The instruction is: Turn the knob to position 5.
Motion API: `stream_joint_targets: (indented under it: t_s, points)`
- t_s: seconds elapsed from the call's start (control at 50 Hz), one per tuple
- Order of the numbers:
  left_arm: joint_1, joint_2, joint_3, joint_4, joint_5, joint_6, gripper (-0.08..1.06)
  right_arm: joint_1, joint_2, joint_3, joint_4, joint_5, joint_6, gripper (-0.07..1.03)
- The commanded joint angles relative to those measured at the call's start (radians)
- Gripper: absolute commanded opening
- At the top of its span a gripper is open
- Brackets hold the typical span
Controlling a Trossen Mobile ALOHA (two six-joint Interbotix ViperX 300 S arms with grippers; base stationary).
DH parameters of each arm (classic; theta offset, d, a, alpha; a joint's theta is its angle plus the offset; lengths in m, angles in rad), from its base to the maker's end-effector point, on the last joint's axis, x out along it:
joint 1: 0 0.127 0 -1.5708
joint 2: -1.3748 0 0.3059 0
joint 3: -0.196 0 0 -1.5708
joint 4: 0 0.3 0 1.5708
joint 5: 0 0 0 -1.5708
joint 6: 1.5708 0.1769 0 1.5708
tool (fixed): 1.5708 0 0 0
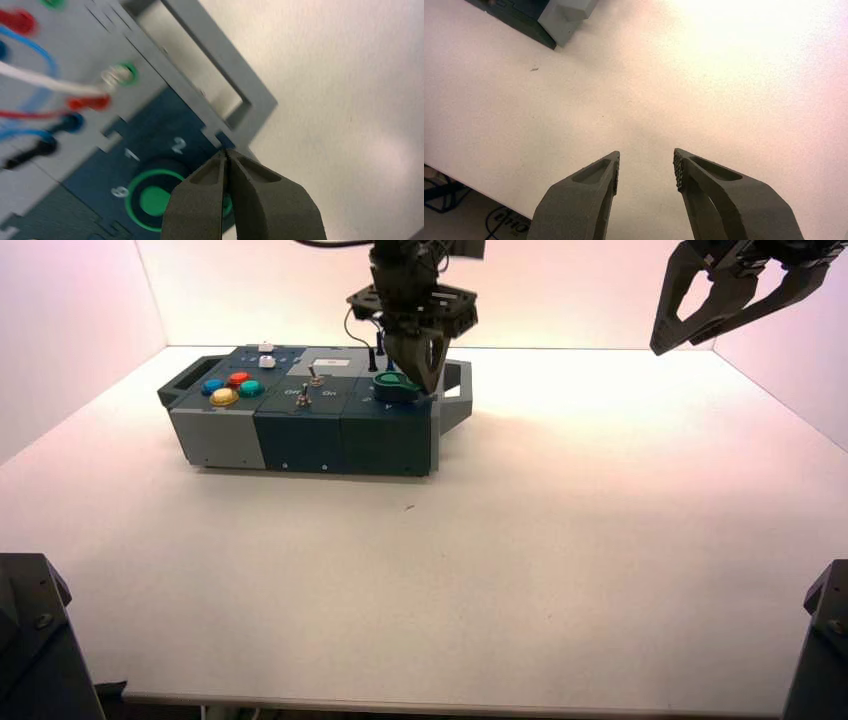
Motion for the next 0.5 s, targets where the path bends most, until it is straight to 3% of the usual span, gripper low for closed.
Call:
stream_joint_targets:
  t_s: [0.02,0.5]
  points:
    - [-0.005,-0.04,0.026,0.0,-0.003,-0.005,-0.03,0.003,-0.005,-0.02,0.003,-0.003,0.0,0.57]
    - [-0.005,-0.126,0.156,0.003,-0.061,-0.012,-0.03,0.003,-0.005,-0.02,0.003,-0.005,-0.002,0.57]
